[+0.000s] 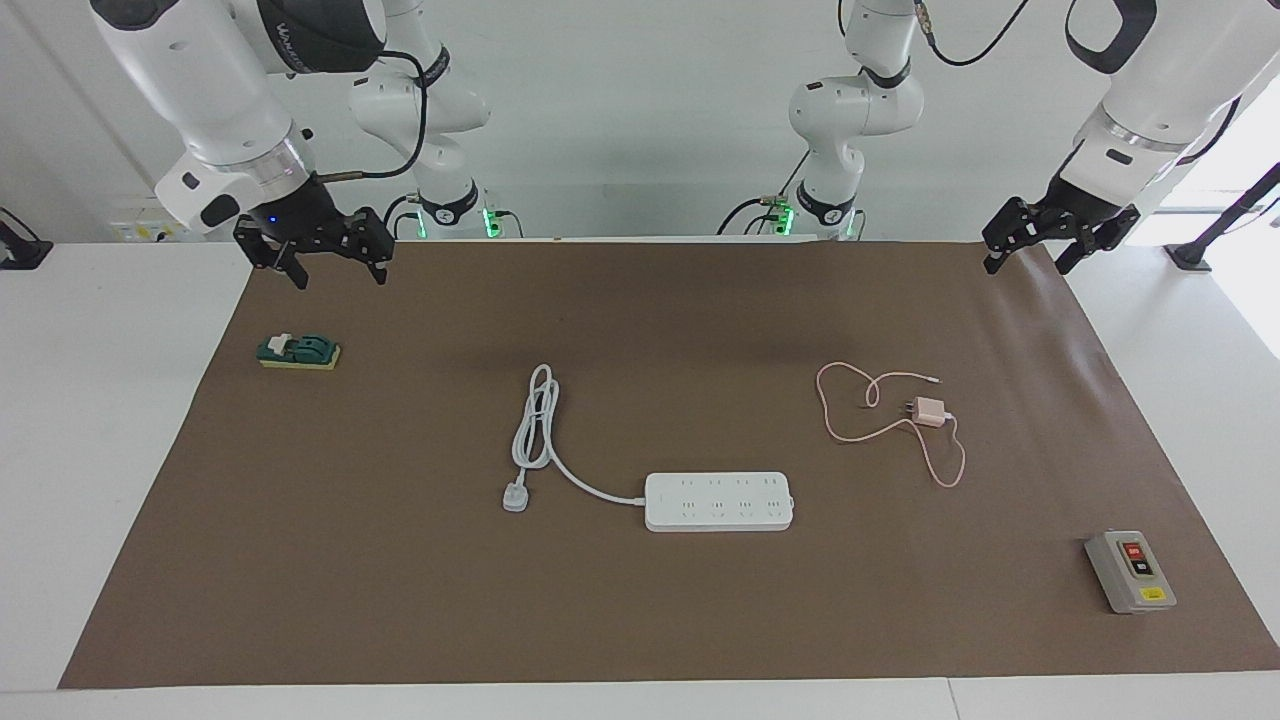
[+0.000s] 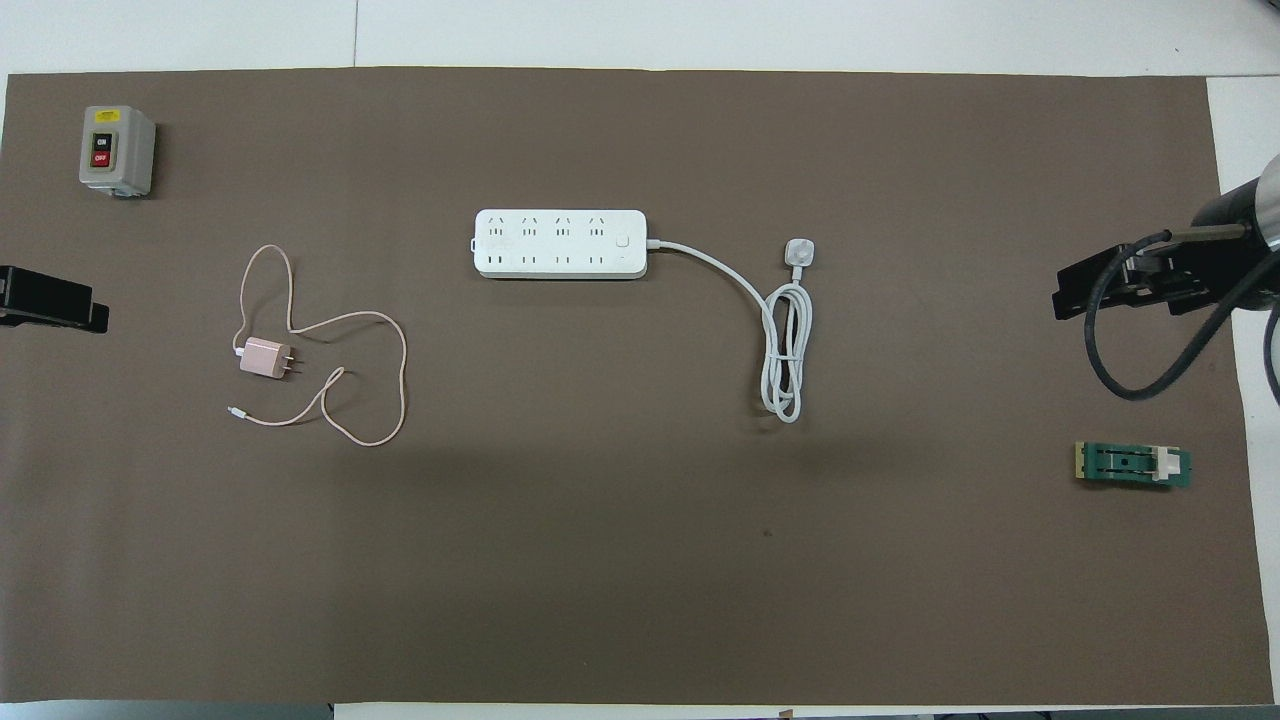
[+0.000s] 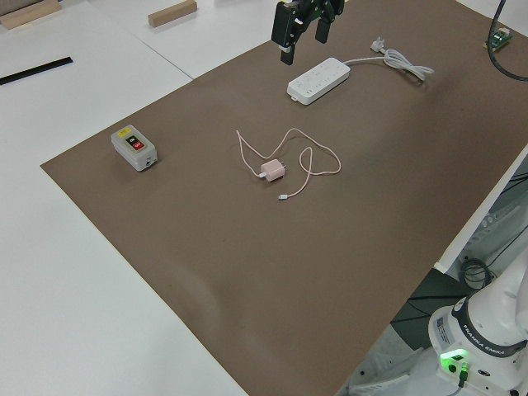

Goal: Unplug charger and place it aside

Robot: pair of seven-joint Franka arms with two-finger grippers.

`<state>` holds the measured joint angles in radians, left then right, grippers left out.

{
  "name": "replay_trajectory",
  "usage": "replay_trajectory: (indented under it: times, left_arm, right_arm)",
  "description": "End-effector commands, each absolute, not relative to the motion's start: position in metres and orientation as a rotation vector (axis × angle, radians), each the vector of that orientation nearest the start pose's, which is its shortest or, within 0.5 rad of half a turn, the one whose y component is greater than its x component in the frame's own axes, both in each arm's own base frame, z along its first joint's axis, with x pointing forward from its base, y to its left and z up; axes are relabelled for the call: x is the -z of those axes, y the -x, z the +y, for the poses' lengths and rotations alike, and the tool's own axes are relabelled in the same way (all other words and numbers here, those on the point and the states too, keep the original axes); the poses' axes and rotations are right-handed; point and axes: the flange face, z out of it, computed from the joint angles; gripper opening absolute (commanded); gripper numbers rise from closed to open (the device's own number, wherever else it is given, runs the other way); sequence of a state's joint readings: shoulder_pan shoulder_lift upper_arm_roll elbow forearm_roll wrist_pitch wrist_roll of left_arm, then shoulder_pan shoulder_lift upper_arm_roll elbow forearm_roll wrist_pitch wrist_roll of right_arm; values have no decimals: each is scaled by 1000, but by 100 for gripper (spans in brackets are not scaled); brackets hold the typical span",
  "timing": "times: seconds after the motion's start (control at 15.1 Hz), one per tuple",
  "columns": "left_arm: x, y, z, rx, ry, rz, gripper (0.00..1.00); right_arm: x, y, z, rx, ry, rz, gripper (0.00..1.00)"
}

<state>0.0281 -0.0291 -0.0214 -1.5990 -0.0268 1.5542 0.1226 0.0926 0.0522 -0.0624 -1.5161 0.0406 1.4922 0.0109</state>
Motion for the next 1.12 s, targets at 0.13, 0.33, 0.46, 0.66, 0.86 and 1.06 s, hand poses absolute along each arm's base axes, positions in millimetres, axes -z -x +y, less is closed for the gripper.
replay_trajectory:
  times: [0.13, 0.33, 0.46, 0.66, 0.86, 1.06]
  left_arm:
    - [-625, -538, -12, -42, 3165, 273, 100]
    - [-626, -539, -12, -28, 3167, 242, 100]
    - [-626, -539, -10, -22, 3162, 200, 100]
    - [-626, -539, -5, -29, 3163, 180, 100]
    - [-623, -539, -5, -42, 3164, 115, 100]
    - [-624, -539, -7, -40, 3164, 107, 100]
  right_arm:
    - [-617, -560, 11, -103, 3129, -54, 100]
    - [-618, -561, 1, -105, 3131, -32, 100]
    - [-618, -562, -2, -101, 3138, -41, 100]
    - [-619, -562, -6, -81, 3168, -42, 100]
    - [-617, -561, -24, -98, 3157, 11, 100]
    - [-617, -561, -26, -98, 3159, 25, 100]
